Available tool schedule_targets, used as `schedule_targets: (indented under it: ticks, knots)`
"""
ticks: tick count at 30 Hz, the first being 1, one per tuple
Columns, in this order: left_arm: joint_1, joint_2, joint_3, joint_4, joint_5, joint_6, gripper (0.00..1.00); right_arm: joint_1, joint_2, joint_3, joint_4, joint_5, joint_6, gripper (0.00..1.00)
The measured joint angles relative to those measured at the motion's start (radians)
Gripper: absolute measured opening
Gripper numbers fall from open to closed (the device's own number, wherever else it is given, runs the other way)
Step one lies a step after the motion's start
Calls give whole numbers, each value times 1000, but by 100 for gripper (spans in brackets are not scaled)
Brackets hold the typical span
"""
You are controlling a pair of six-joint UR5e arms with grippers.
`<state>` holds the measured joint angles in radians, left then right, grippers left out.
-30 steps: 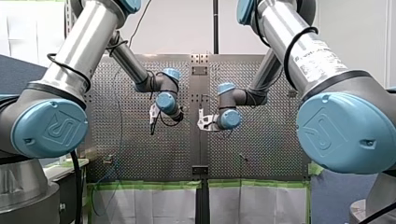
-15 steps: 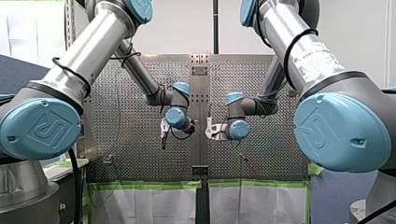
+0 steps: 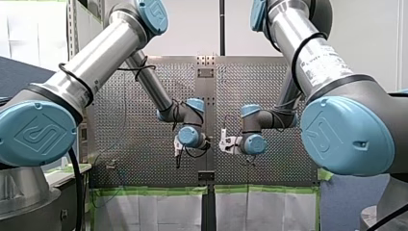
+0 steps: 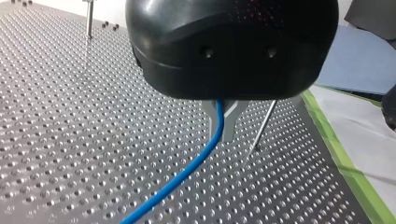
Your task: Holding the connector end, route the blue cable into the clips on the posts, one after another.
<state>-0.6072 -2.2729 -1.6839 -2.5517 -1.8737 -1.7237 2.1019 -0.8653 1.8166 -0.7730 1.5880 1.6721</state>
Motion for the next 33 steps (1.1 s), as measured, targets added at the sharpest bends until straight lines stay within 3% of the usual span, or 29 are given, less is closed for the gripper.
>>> schedule_targets:
  ticks: [12,20,26,33]
  knots:
    - [-41,-43,0,66,-5,-11,2,-53,84,29,-97,-6,-15,0]
    - [-72,-107,0,129,-1,-34,2,-76,91,44,-116,-14,-25,0]
    - [-84,-139,0,172,-12,-40,2,-98,92,83,-153,-19,-22,0]
    - [-102,-177,1,192,-32,-50,2,-128,93,125,-180,-20,-32,0]
